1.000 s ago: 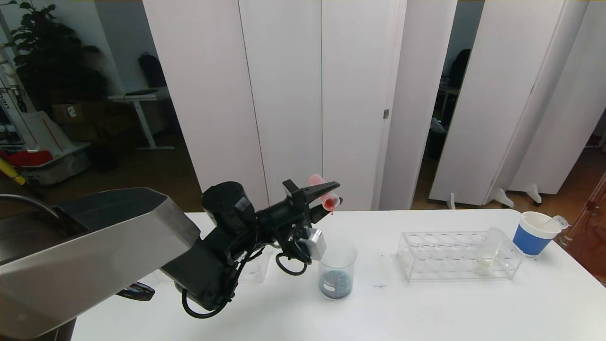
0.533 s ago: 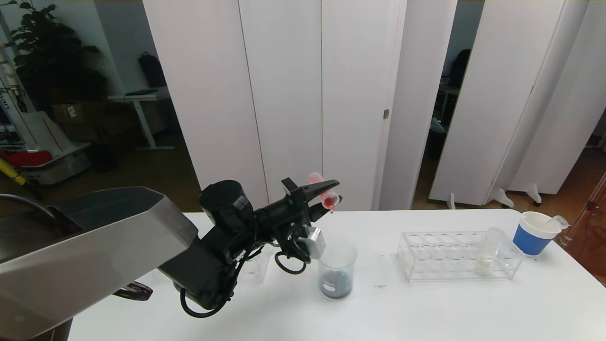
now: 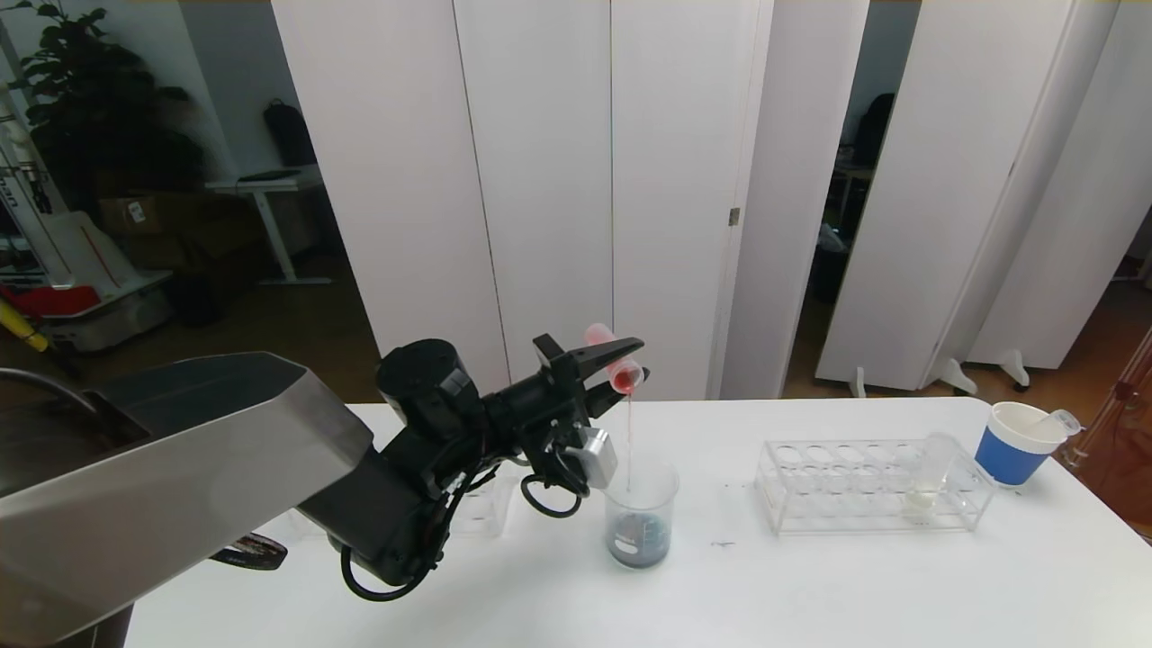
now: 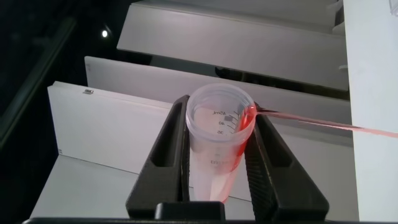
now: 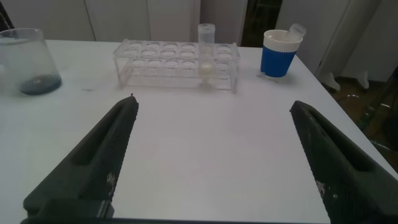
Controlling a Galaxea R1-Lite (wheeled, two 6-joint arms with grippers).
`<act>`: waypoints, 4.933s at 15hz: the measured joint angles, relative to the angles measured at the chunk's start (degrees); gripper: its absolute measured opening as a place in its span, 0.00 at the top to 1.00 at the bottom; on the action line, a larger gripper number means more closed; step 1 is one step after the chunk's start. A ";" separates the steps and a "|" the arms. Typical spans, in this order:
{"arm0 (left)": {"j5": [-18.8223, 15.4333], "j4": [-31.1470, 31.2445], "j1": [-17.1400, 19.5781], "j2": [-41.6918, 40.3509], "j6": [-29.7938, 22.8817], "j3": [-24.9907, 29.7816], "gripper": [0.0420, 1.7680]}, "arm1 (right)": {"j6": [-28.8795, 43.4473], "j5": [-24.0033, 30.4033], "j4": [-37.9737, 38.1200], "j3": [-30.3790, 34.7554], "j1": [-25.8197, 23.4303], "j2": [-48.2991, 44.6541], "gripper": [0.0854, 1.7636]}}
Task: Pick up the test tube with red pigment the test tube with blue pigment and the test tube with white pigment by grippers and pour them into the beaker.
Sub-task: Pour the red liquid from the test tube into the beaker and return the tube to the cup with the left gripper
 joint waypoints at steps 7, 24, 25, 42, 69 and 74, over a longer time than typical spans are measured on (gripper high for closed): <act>0.00 0.00 0.00 -0.63 0.00 0.00 0.68 | 0.02 0.00 0.00 0.00 0.00 0.00 0.01; 0.00 0.00 -0.02 -0.63 0.94 -0.41 0.68 | 0.00 0.00 0.02 0.00 0.00 0.00 0.01; 0.00 0.00 -0.02 -0.63 1.08 -0.41 0.68 | 0.00 0.02 0.00 0.00 0.00 0.00 0.01; 0.02 0.00 0.50 -0.68 5.92 0.11 0.68 | 0.02 0.00 0.00 0.00 0.00 0.00 0.01; 1.24 0.02 1.19 -2.21 -2.47 2.34 0.68 | 0.00 0.02 -0.02 0.00 0.00 0.00 0.01; 3.23 0.04 2.27 -3.67 -3.78 3.91 0.68 | 0.00 0.00 0.00 0.00 0.00 0.00 0.01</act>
